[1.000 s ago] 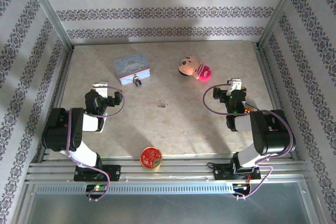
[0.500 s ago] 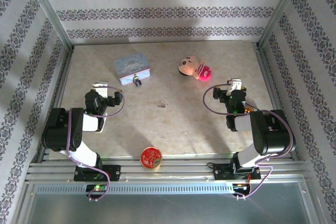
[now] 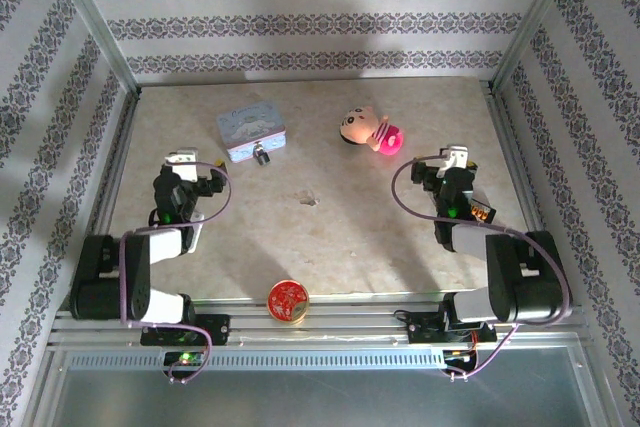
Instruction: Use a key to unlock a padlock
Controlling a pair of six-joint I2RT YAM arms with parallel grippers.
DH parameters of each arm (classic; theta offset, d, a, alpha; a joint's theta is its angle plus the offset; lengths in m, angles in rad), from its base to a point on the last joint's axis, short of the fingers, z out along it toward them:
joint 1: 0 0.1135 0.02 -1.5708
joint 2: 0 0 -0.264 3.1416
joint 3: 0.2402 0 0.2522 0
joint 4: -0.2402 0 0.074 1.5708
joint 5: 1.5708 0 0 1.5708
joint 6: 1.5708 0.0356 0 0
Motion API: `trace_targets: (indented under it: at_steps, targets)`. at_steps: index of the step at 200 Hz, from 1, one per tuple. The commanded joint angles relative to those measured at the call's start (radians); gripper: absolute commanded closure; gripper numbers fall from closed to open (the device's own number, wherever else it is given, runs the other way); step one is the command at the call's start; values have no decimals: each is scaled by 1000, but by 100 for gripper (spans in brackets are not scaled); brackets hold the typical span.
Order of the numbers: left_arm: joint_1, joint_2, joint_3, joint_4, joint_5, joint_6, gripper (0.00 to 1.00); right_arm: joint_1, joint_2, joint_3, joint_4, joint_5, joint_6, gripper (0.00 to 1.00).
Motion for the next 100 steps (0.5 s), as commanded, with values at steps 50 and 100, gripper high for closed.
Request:
trace_targets:
  at_steps: [50,100]
  targets:
    - [-10,-331,23,-314,-53,-322,1,46,-214,218,-589,36,126,2]
    - [-101,-326,31,-336,-18,-521,1,195,-175,373,-921,-15,279,21]
